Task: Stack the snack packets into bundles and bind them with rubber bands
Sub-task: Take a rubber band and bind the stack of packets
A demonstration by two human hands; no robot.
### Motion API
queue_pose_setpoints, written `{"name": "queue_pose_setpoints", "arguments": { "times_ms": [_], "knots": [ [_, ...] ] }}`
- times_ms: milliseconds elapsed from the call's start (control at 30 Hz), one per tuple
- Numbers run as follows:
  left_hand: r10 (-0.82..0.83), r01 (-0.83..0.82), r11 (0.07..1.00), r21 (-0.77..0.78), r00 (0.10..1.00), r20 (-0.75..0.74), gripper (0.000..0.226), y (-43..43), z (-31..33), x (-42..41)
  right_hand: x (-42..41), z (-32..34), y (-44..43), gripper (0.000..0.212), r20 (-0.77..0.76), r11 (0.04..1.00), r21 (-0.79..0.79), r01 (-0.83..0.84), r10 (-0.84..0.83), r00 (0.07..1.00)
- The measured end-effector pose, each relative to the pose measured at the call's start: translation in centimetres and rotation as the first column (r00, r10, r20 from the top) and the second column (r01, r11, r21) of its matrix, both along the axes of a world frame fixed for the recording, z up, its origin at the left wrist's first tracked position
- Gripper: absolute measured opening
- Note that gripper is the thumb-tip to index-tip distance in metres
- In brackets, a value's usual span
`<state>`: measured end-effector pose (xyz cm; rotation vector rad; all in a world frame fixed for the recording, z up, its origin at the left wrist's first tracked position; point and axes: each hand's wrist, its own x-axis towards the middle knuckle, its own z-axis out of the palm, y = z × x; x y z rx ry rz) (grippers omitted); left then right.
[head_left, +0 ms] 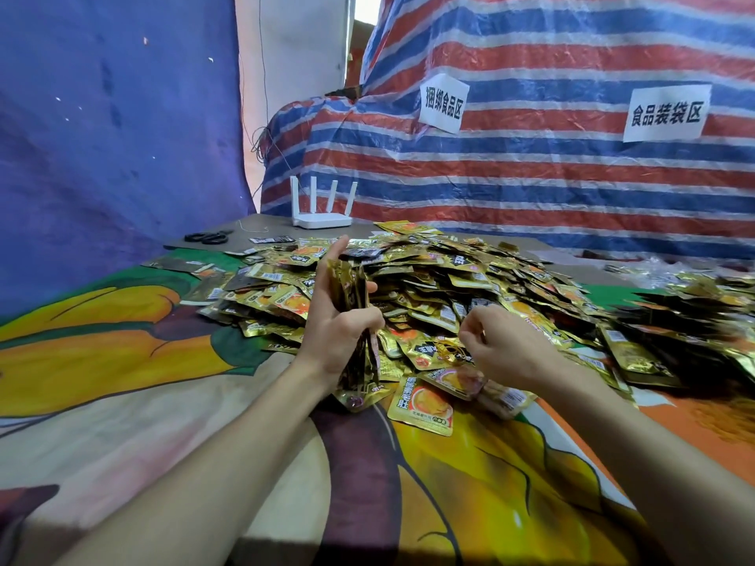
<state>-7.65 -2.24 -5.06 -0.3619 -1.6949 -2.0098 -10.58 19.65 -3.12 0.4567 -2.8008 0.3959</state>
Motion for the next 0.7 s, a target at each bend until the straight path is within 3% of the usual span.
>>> {"name": "queue_pose_setpoints", "arguments": {
  "times_ms": [133,200,367,500,700],
  "knots": [
    [-0.012,0.011,0.999,-0.035,1.000,-0.016,0.089,0.1,-0.1,-0.1,0.4,-0.5,0.0,0.012,0.095,0.998,0.029,-0.046,0.043,0.995],
    [-0.021,0.019,0.998,-0.055,0.999,-0.027,0.084,0.2,-0.1,-0.1,0.4,-0.8,-0.1,0.010,0.056,0.999,-0.010,-0.039,0.039,0.998],
    [-0.030,0.028,0.998,-0.057,0.999,-0.032,0.078,0.4,0.0,0.1,-0.2,-1.0,-0.3,0.013,0.002,0.991,0.132,-0.027,0.027,1.000],
    [-0.043,0.041,0.998,-0.053,0.999,-0.024,0.078,0.5,0.2,0.3,-0.8,-0.7,0.5,0.009,-0.015,0.985,-0.170,-0.037,0.035,0.999],
    [-0.069,0.069,0.996,-0.049,0.998,-0.006,0.075,0.4,0.2,0.5,-0.5,0.5,0.9,0.012,0.008,0.891,-0.449,-0.060,0.071,0.997]
  ]
}}
